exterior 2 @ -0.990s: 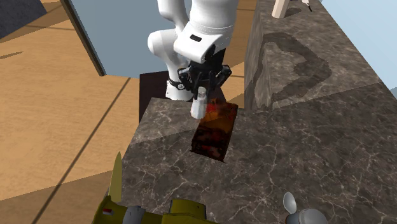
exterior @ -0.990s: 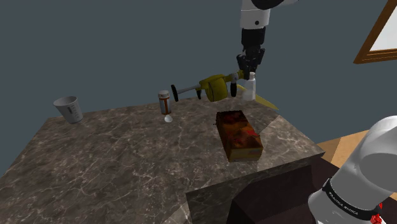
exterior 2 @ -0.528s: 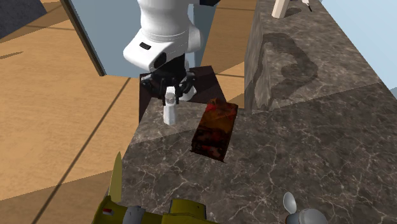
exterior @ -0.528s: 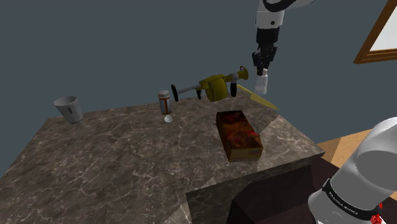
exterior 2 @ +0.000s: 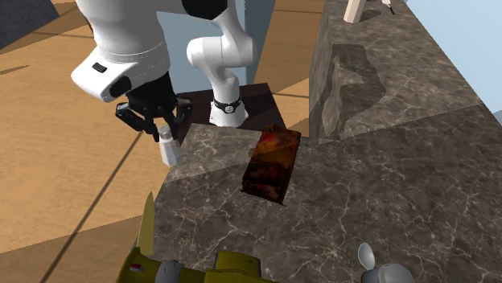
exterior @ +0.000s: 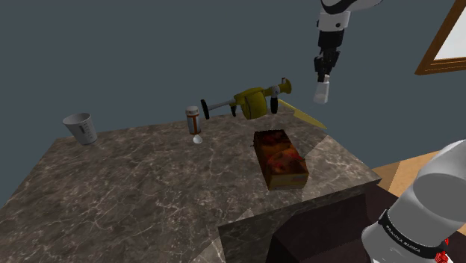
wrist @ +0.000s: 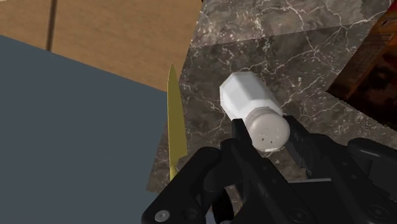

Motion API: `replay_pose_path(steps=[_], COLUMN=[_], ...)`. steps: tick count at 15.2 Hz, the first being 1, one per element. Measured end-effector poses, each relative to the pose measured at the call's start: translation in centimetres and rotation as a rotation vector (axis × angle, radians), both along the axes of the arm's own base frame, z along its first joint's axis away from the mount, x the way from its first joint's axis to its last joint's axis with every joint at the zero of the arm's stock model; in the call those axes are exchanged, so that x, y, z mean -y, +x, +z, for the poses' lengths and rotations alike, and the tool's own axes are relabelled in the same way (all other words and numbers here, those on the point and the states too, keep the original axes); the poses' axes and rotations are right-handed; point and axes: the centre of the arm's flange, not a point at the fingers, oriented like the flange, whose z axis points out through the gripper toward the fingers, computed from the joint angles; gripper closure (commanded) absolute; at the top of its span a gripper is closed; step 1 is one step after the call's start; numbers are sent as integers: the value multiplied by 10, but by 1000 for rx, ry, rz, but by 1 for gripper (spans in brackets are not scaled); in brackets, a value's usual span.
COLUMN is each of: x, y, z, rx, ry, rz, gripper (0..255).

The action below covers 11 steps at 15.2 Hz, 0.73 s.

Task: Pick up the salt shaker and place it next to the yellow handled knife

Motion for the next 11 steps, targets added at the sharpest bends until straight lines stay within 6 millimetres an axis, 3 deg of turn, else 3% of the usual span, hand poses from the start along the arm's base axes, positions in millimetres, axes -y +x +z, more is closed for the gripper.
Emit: replay_pose_path(steps=[6, 11], x=[71, 78], y=[3, 1], z=[-3, -25], rx=[0, 0], ry=[0, 0], rz=[0, 2], gripper=[255, 255])
